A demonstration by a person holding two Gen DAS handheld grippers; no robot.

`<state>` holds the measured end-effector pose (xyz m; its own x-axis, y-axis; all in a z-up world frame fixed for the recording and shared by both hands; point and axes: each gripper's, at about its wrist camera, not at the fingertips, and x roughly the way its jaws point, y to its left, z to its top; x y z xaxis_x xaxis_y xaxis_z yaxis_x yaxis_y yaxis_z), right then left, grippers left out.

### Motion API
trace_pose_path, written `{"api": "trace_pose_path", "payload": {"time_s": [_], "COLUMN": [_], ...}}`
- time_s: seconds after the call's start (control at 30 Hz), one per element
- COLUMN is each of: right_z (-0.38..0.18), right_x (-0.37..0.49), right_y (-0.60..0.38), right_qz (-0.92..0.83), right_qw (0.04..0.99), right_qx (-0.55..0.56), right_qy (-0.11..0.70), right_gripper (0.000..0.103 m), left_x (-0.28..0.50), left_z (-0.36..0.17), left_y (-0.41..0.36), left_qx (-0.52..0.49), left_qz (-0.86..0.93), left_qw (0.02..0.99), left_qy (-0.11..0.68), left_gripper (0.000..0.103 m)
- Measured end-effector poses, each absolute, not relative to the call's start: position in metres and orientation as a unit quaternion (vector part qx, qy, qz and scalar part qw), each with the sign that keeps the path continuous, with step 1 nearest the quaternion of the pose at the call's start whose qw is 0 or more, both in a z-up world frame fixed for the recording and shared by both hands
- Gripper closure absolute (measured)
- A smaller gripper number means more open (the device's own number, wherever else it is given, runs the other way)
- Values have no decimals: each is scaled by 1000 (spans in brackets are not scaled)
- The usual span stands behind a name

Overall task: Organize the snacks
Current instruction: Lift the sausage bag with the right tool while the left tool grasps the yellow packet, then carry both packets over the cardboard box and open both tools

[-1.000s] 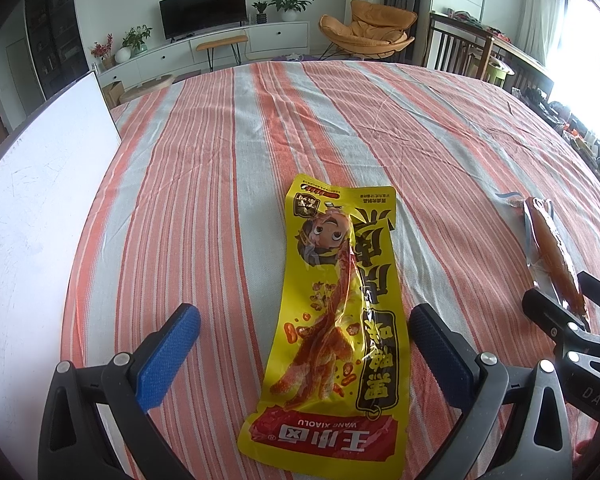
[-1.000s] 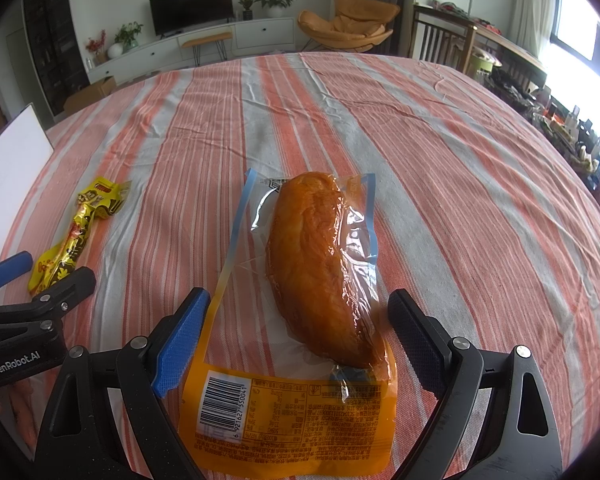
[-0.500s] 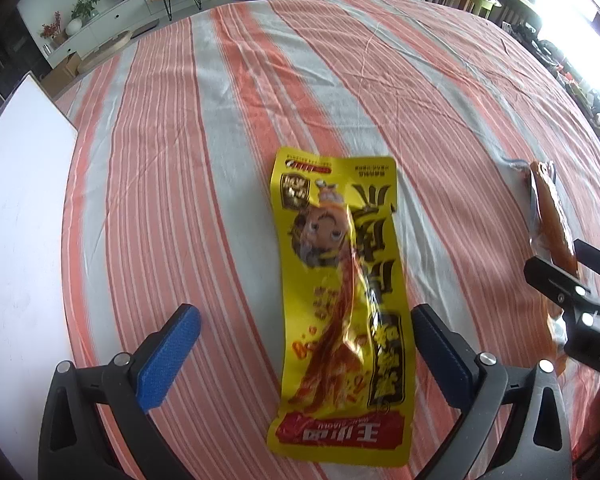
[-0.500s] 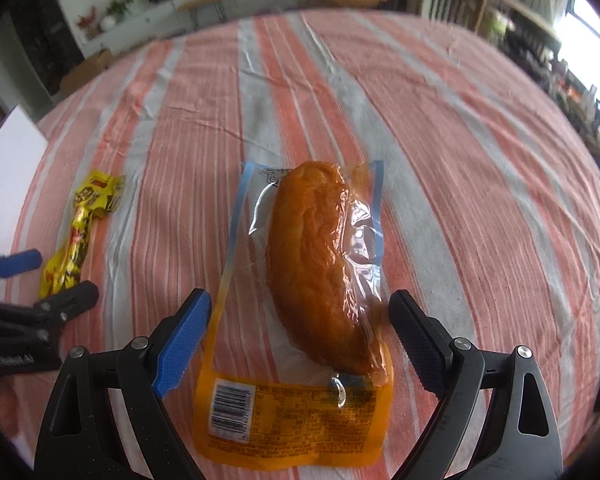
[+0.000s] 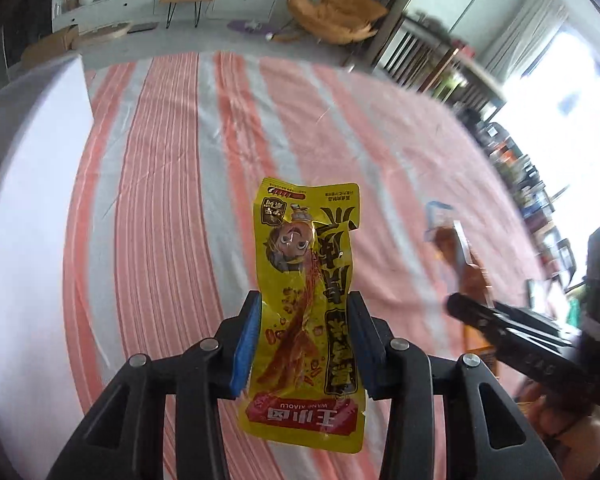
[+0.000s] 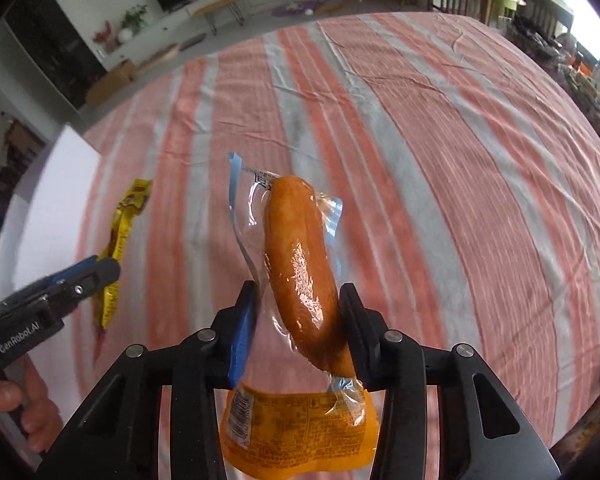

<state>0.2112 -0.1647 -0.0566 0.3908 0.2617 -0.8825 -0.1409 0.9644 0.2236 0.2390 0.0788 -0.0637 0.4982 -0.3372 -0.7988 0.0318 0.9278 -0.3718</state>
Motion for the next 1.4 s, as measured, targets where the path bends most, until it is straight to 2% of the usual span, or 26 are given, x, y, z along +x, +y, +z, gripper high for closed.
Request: {"api": "trace_pose_path", "payload": {"time_s": [0.17,0.3,0.43,0.57,0.63,0.67,0.7,0.73,0.77,0.83,0.97,1.0,1.03,1.17,1.4], "right_z": [-13,42,82,86,74,66,59,50,43,33,37,39,43,51,55], "right_x": [191,165,129,97,85,77,73,67,65,60,57,57,55,51,35], "right_y": [-138,-86,-10,74,110,131,142,156,163,166,155,152,148,136,136], "right_qz": [177,257,350,427,446,451,449,446,446,443,421,415,411,396,389], "right_qw": [838,839,821,785,773,772,774,774,770,765,791,797,802,814,817], "right_qx": [95,96,87,70,54,38,24,0,-16,-36,-70,-76,-81,-90,-107], "right_qy": [507,470,443,443,447,446,446,450,456,467,439,432,426,414,413], "right_gripper": [60,60,60,58,47,33,31,31,31,31,31,31,31,30,30], "left_x": [196,150,113,79,68,62,57,52,46,36,20,16,18,6,-12], "left_z": [-7,35,39,21,6,-3,-7,-10,-12,-14,-7,-2,1,24,46], "left_y": [117,182,246,294,307,312,314,314,313,307,289,284,284,264,262], "left_qx": [-184,-173,-140,-90,-74,-65,-61,-57,-50,-33,-18,-18,-17,5,-22], "left_qz": [-125,-88,-3,92,124,138,148,158,170,186,200,209,219,273,278], "left_qw": [874,900,910,901,893,888,886,885,885,888,898,898,896,894,900], "left_qy": [433,390,390,413,427,434,436,434,431,419,392,387,386,354,335], "left_gripper": [61,61,60,55,48,39,34,21,16,16,13,10,2,0,0]}}
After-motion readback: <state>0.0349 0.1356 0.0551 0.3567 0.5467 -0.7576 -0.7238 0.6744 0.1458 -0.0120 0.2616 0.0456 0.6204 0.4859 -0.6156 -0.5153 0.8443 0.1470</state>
